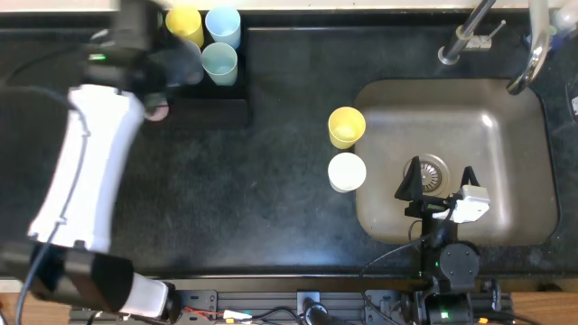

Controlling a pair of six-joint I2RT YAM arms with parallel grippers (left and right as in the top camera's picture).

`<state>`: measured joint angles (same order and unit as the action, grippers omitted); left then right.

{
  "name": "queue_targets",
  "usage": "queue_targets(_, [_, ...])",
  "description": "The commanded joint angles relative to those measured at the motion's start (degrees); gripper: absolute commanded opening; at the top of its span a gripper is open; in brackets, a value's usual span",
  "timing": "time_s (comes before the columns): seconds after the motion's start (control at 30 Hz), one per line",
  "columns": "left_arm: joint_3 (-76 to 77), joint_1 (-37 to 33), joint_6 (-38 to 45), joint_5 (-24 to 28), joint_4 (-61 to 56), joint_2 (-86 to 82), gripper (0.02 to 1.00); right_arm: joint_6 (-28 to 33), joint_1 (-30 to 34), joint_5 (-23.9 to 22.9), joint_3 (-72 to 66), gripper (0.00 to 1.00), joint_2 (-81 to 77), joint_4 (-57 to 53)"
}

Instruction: Store Cups

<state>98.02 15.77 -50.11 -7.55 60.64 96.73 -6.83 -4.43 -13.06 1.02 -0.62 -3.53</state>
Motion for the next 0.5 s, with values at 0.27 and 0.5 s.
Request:
queue_targets(0.27, [16.9, 26.5, 3.2, -1.2, 3.0, 18.9, 1.0, -0.2, 0.4, -0.3, -0.8, 0.996, 0.4, 0.4])
queue_targets(0.5, [19.1, 25.9, 3.2, 5.1, 4.6, 25.3, 1.0, -0.2, 0.4, -0.3, -0.8, 0.998, 0.4, 0.4])
